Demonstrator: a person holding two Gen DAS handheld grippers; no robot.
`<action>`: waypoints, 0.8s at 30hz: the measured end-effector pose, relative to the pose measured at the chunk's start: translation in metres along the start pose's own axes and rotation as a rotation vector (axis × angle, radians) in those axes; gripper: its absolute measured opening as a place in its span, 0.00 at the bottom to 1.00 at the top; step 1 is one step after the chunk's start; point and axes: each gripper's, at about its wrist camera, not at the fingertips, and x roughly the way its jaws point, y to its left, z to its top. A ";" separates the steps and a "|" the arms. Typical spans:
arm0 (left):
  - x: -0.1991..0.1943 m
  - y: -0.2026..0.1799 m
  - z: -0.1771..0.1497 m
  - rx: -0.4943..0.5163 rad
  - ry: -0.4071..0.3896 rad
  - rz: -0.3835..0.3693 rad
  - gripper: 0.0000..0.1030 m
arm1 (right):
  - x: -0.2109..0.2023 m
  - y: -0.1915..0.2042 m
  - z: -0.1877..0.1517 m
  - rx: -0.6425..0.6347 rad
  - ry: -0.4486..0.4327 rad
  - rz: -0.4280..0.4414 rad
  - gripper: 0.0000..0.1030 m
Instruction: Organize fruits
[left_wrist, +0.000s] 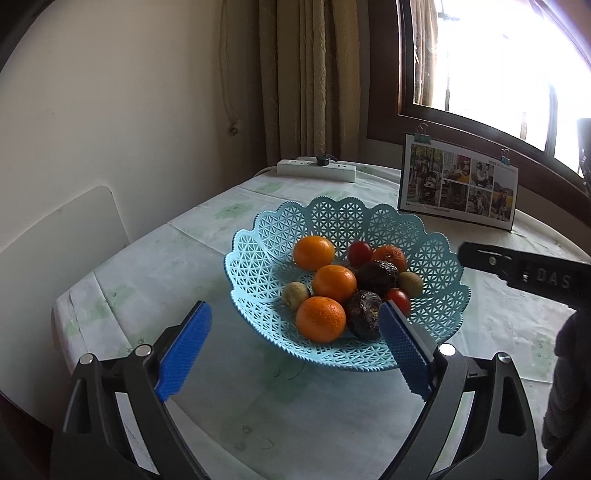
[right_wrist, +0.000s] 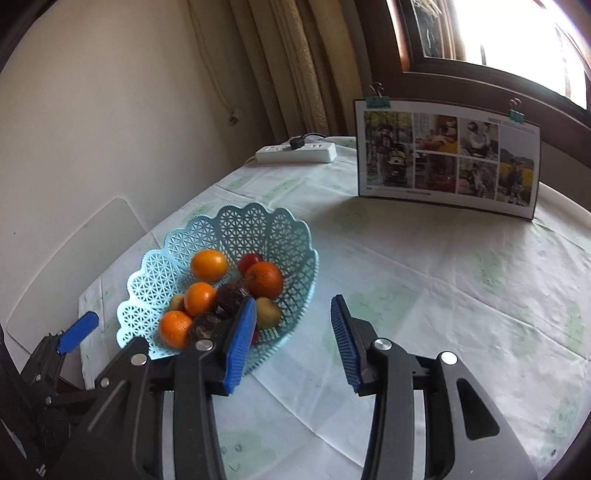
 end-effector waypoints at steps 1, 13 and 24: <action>-0.002 -0.001 0.000 0.007 -0.008 0.013 0.95 | -0.001 -0.002 -0.002 0.001 0.003 -0.006 0.42; -0.009 -0.010 0.000 0.049 -0.027 0.067 0.97 | -0.016 -0.002 -0.023 -0.044 0.003 0.004 0.82; -0.016 -0.006 0.003 0.063 -0.044 0.122 0.97 | -0.023 0.017 -0.024 -0.110 -0.038 0.004 0.85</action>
